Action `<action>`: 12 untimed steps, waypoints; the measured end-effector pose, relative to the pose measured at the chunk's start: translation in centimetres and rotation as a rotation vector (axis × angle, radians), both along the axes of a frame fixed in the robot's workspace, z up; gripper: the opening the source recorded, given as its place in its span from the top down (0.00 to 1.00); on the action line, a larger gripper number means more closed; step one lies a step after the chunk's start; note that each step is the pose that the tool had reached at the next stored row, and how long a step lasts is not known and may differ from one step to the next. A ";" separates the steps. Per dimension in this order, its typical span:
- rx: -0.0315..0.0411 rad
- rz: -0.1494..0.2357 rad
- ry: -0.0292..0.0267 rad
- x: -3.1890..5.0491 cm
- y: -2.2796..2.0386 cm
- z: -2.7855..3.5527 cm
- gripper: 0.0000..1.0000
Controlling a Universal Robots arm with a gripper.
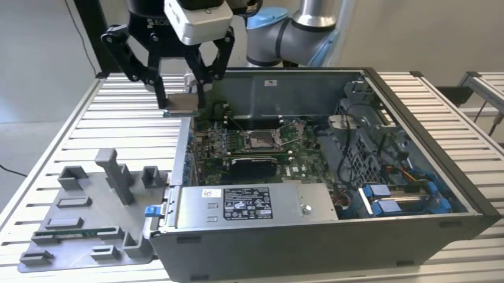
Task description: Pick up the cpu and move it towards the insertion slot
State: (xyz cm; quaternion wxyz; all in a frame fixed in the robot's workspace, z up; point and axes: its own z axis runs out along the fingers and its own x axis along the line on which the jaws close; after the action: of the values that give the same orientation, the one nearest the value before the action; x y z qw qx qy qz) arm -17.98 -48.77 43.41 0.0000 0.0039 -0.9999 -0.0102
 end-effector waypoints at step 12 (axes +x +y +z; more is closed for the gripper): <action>0.0000 0.000 0.0000 4.98 0.00 -0.35 1.00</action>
State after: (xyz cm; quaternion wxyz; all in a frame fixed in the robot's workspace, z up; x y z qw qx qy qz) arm -13.00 -48.77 43.06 0.0000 0.0040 -0.9999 -0.0102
